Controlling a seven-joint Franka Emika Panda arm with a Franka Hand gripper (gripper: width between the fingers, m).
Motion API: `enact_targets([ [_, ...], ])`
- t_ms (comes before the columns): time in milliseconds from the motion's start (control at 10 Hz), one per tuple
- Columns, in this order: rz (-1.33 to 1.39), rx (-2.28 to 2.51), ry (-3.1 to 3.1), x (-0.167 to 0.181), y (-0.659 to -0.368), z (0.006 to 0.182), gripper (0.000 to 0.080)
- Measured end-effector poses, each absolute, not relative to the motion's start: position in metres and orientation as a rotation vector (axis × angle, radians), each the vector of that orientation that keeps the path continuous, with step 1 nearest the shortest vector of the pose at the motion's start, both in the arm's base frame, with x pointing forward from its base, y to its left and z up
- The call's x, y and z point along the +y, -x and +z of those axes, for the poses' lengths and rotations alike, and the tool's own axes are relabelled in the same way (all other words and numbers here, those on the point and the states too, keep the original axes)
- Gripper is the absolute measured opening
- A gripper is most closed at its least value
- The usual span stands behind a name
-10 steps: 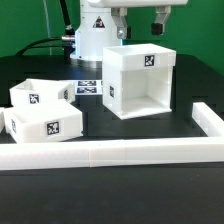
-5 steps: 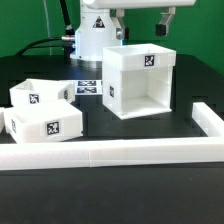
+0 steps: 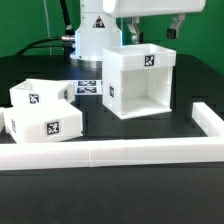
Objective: Assemble drawer
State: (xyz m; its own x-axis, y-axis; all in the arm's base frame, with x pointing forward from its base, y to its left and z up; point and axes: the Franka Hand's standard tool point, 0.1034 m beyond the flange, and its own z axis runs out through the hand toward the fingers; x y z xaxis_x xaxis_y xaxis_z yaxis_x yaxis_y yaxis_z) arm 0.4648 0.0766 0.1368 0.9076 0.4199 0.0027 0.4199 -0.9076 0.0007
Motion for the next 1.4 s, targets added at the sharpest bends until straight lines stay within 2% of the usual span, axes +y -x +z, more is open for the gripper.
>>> enact_targets([
  [300, 0.004, 0.641, -3.079, 0.079, -0.462, 0.135, 0.065],
  [600, -0.001, 0.571, -3.121, 0.092, -0.432, 0.118, 0.065],
  [1200, -0.017, 0.587, -3.126, 0.096, -0.418, 0.095, 0.0638],
  [1400, -0.019, 0.587, -3.127, 0.096, -0.418, 0.094, 0.0282],
])
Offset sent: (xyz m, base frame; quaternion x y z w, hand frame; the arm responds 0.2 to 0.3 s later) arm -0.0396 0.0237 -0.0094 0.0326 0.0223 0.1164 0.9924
